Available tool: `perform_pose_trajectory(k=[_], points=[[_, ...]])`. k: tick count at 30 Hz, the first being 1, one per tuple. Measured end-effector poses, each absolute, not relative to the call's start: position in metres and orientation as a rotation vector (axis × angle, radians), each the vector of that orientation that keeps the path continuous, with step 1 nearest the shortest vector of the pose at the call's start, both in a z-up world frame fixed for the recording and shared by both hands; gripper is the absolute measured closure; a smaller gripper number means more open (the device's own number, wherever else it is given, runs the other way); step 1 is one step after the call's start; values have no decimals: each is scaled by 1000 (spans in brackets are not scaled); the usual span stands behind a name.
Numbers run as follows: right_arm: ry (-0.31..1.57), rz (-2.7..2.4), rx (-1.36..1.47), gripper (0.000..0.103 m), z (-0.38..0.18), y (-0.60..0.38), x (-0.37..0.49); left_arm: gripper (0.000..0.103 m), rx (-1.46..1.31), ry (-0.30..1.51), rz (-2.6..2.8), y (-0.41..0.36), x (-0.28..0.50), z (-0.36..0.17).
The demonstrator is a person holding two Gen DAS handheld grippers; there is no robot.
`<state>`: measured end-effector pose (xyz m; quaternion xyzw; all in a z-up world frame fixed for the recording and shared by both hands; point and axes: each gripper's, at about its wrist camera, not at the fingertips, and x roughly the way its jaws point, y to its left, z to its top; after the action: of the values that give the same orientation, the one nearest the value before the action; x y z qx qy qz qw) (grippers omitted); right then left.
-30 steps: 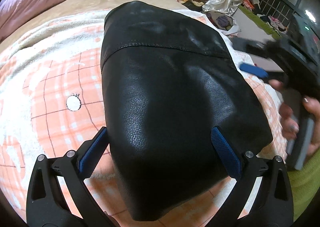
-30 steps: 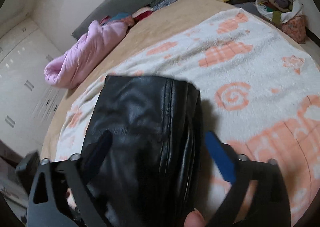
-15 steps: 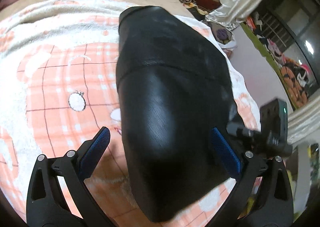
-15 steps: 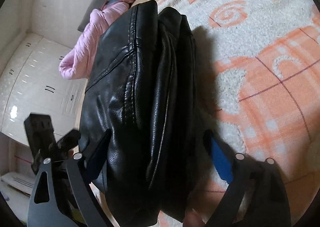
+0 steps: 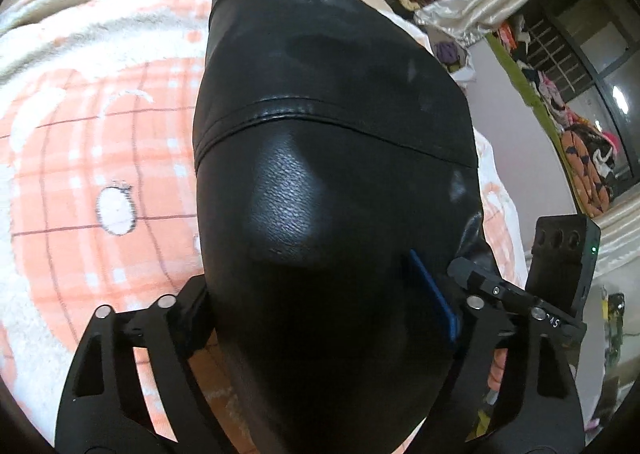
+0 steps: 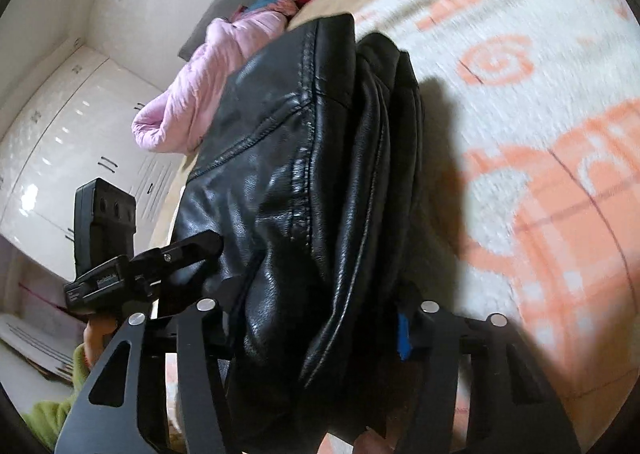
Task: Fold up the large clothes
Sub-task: 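Open both tools and release the folded jacket onto the blanket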
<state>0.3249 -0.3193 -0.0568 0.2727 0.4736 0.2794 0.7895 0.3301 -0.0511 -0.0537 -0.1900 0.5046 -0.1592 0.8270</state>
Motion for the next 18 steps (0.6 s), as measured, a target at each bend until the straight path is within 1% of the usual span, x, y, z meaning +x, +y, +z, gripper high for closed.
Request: perform_pose_trajectory(k=[9,11,12,14,16,18], points=[[989,622,465,52,-54,-272,331,27,-397,1046,-233,-13,317,-49],[996,613,464,50,-56,-275,332,27,-386,1037,-234,-14,315,-50],[998,603,463,47,-57,-276,331,26,-375,1035,-231,-17,316,-48],[995,577,455,45,-57,-278,329,25,-354,1035,-226,-24,319,-45],[991,556,444,40,-55,-275,327,23,-347,1036,-223,-27,321,-44],[994,527,437,38,-52,-273,326,23,-345,1035,-223,-27,321,-44]])
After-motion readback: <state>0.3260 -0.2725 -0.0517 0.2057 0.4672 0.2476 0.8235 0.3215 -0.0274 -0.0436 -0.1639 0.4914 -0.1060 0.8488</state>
